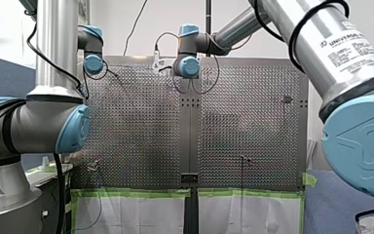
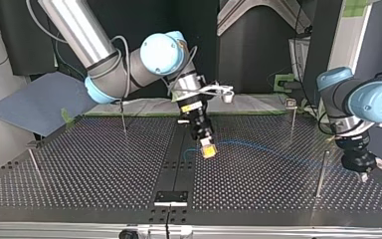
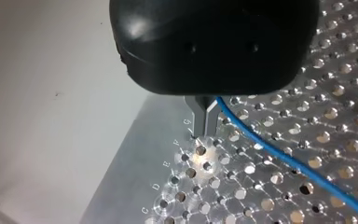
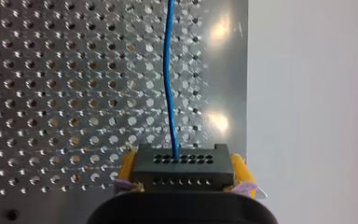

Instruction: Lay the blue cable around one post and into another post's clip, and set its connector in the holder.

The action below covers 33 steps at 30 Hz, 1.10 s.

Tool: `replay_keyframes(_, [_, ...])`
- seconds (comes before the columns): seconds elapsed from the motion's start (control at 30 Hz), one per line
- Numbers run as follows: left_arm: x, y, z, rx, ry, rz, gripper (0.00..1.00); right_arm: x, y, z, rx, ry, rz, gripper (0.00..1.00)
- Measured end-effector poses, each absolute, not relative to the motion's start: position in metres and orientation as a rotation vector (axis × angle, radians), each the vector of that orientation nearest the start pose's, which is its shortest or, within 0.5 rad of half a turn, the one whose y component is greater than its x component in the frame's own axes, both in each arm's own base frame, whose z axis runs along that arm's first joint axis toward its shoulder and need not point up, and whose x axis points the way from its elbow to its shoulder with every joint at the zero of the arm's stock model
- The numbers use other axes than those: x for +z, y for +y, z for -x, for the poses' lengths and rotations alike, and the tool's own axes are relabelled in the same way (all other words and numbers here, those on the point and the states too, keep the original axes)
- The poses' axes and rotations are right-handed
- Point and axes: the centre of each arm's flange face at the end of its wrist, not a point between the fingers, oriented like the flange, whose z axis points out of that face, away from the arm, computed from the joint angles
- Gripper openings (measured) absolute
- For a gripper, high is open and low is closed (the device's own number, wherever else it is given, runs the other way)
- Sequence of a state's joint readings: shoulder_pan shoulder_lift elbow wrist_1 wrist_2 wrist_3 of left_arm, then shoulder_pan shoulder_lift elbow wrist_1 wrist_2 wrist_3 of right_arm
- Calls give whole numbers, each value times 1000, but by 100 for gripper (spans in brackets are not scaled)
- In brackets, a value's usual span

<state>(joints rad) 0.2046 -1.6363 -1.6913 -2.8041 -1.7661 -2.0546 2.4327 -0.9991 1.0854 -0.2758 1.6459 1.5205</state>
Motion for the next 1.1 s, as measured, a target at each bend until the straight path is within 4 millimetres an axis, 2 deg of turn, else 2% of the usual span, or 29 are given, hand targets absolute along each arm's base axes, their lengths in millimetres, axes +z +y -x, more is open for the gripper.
replay_keyframes(0.23, [425, 2, -541, -87, 1281, 634, 0, 404, -401, -644, 1856, -623, -1573, 0])
replay_keyframes(0.47, [405, 7, -553, -93, 1323, 627, 0, 410, -412, -648, 1861, -607, -1576, 0])
replay_keyframes(0.8, [415, 16, -564, -101, 1314, 613, 0, 411, -426, -653, 1851, -608, -1578, 0])
replay_keyframes(1.1, [389, 10, -578, -124, 1376, 605, 0, 410, -443, -643, 1832, -627, -1567, 0])
